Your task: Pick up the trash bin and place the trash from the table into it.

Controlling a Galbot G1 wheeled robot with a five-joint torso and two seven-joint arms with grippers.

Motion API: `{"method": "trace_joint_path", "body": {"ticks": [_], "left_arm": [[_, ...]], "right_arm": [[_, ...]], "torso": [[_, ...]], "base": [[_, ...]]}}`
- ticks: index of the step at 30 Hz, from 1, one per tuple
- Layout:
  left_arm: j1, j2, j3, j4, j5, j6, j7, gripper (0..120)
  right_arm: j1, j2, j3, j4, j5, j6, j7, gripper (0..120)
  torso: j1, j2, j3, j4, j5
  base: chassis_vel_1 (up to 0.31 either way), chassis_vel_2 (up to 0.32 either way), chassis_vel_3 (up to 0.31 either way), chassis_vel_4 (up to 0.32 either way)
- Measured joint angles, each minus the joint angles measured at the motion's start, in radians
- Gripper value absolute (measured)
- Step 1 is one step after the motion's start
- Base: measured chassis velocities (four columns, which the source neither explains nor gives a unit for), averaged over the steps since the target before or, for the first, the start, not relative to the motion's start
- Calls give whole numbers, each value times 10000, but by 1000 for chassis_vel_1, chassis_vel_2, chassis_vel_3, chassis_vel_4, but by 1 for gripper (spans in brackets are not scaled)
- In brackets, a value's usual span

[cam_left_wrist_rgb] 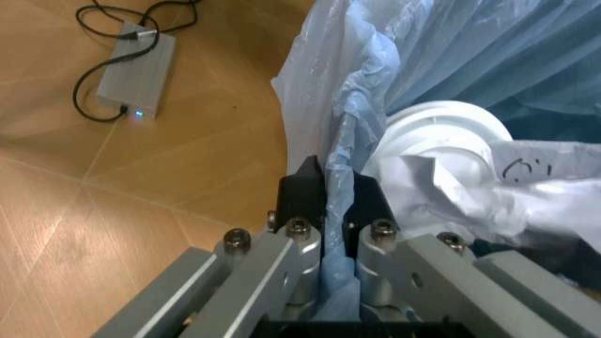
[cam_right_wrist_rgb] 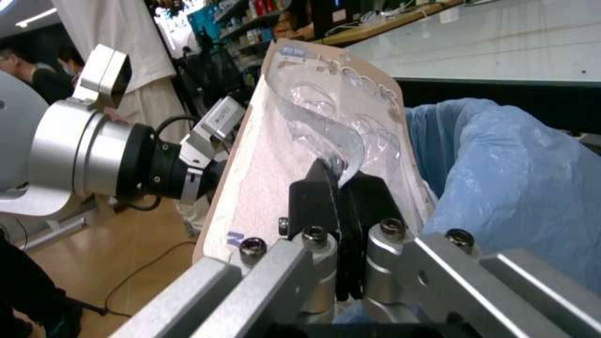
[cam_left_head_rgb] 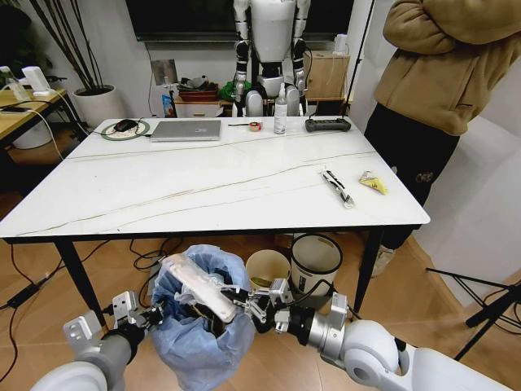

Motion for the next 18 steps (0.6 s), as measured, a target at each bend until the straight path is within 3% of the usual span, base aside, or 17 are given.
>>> {"method": "trace_joint_path", "body": {"ticks": [18], "left_arm": [[-243, 79, 60, 154, -187, 40, -59, 0]], "right_arm": [[699, 359, -184, -746, 157, 94, 122, 0]], "torso": [[2, 0, 0, 0, -1]], "base": [[0, 0, 0, 0]]}}
